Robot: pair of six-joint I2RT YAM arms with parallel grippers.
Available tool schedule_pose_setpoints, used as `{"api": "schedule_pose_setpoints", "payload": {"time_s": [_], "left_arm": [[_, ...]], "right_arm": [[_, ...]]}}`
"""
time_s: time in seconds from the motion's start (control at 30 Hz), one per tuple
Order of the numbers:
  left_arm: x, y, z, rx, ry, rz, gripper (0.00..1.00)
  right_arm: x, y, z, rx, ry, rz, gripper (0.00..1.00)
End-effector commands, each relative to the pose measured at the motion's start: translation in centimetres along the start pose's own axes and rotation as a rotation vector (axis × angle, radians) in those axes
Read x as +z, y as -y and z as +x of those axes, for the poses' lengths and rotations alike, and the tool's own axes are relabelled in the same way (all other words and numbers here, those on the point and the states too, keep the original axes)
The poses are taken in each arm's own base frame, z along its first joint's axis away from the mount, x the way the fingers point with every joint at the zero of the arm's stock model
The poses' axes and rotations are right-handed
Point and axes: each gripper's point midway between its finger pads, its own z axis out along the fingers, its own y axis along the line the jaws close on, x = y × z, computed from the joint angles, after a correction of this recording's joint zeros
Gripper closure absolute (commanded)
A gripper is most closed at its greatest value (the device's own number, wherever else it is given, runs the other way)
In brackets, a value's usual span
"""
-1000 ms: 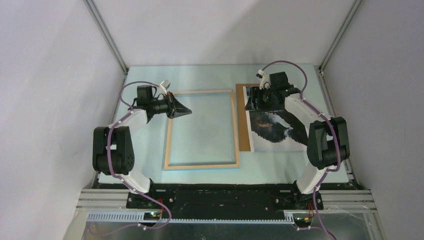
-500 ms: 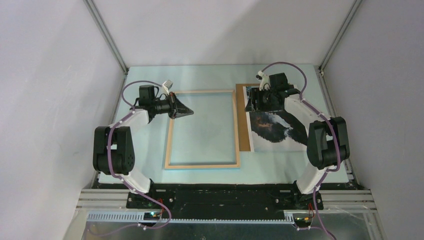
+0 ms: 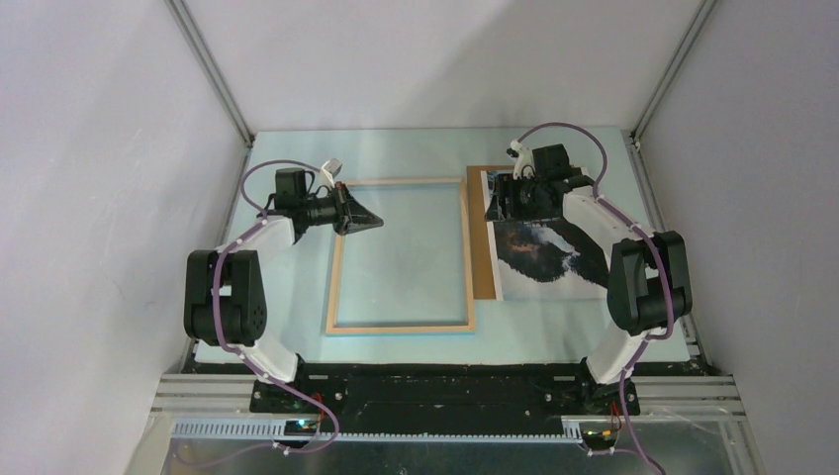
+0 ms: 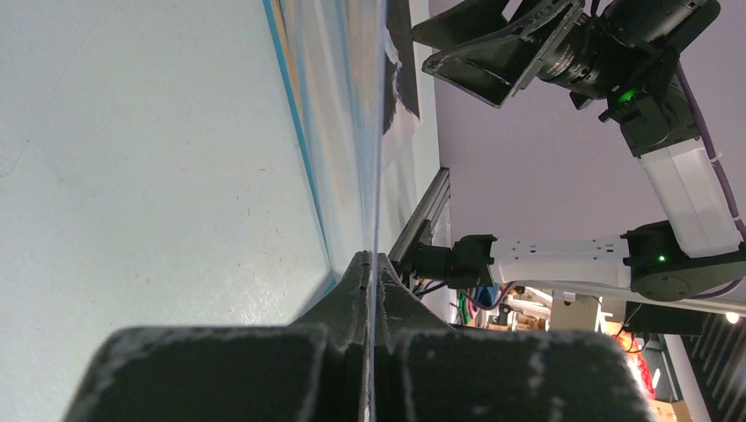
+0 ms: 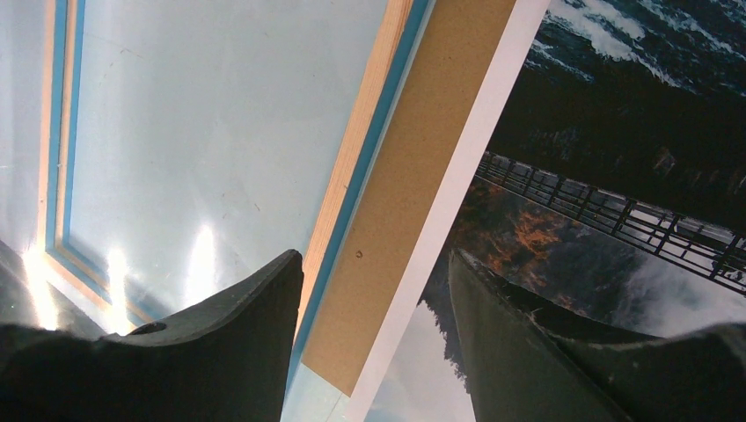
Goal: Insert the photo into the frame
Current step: Place the photo frame item in the photo frame.
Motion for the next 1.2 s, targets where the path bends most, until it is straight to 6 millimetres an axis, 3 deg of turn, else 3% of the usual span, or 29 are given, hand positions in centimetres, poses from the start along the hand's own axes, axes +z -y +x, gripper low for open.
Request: {"api": "schedule_pose_setpoints", "payload": {"time_s": [0.0, 0.37, 0.9, 1.17], "left_arm": [[-0.2, 2.3, -0.1, 0.05, -0.012, 0.057, 1.0], [-0.2, 2.0, 0.2, 0.022, -0.009, 0.049, 1.0], [-1.2, 3.3, 0.3, 0.07, -0.01, 0.046, 1.0], [-0.9, 2.1, 0.5, 0.051, -0.016, 0.028, 1.0]], "right_arm": [[-1.1, -1.0, -1.4, -0.036, 0.057, -0.015, 0.34], [-1.1, -0.9, -1.3, -0.035, 0.054, -0.009, 0.35], [-1.2, -0.8, -1.3, -0.037, 0.052, -0.003, 0.36], [-1.2, -0.9, -1.2, -0.038, 0.051, -0.001, 0.36]]}}
